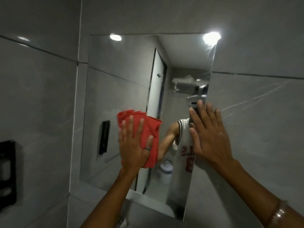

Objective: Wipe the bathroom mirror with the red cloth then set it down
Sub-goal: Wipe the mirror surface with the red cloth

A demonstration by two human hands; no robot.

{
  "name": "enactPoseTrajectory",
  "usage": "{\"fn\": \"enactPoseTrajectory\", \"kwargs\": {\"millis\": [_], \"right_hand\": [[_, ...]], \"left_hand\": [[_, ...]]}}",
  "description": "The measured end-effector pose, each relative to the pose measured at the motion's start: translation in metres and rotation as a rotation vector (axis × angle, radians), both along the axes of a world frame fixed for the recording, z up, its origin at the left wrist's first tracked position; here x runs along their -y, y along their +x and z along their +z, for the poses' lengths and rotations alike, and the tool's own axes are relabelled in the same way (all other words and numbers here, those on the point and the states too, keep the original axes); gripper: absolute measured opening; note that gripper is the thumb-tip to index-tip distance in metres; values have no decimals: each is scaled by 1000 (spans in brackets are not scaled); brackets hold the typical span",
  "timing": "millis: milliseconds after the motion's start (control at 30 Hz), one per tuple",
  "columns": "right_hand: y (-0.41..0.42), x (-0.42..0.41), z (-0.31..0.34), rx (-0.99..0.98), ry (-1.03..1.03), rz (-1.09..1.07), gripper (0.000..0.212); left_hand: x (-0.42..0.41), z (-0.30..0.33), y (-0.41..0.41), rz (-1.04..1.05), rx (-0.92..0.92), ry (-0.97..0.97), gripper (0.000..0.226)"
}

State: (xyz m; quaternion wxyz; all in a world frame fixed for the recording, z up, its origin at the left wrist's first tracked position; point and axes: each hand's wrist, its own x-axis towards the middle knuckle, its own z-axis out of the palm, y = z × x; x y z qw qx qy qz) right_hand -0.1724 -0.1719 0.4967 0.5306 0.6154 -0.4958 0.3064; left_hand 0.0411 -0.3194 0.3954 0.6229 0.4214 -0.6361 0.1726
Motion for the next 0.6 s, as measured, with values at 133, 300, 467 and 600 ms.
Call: {"fn": "enactPoseTrajectory", "kwargs": {"millis": [133, 300, 467, 600], "right_hand": [[5, -2, 15, 40, -23, -4, 61], [1, -11, 35, 64, -71, 31, 61], [-12, -18, 50, 135, -74, 30, 63], [-20, -17, 57, 136, -94, 38, 62]], "left_hand": [[-8, 29, 2, -2, -472, 286, 75], [-26, 119, -18, -83, -846, 575, 68], [-49, 134, -66, 62, -362, 251, 74], [-28, 123, -48, -4, 211, -115, 77]]}}
